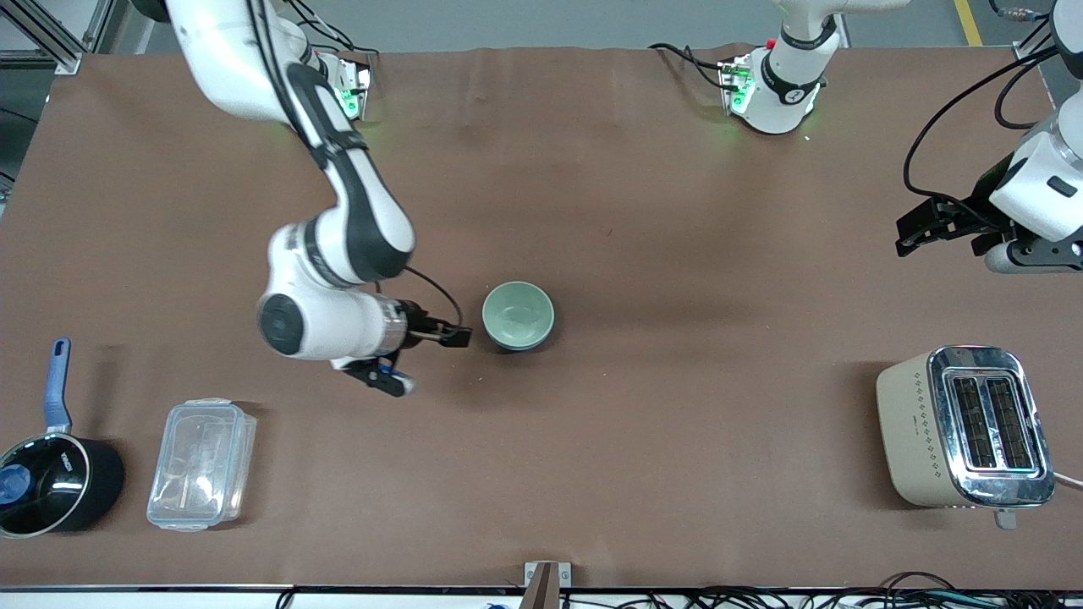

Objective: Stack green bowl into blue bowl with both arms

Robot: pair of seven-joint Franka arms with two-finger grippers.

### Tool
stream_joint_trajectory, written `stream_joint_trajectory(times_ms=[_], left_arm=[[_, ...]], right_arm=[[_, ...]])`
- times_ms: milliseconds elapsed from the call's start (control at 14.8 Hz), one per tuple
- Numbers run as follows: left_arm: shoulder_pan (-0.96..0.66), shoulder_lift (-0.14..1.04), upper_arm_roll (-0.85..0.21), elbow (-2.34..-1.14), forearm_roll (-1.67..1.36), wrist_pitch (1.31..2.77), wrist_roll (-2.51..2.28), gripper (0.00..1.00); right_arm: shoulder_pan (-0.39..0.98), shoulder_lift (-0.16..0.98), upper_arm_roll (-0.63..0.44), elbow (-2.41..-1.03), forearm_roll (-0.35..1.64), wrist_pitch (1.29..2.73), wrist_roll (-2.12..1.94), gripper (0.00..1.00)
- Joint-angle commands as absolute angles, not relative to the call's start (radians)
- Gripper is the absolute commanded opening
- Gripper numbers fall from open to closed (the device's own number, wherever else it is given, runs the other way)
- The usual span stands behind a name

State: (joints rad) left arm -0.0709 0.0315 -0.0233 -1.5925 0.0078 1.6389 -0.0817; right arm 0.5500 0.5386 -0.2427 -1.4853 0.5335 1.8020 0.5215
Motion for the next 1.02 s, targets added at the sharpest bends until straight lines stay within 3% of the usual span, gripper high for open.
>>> stream_joint_trajectory(times_ms=[0,271,948], left_arm=[[-0.069,0.028,-0.023,-1.580,0.008,1.640,-0.103,1.00],[-0.071,-0.004,-0.028,-1.609,0.008,1.657,-0.113,1.00],[-0.069,-0.020,-0.031,-1.589,0.006,1.654,-0.097,1.00]], right_arm=[[0.558,0.392,-0.253,-1.534,0.268,1.668,0.535,1.00],[0.493,0.278,-0.259,-1.563,0.227,1.572,0.534,1.00],[0.230,0.103,-0.262,-1.667,0.178,1.556,0.254,1.00]])
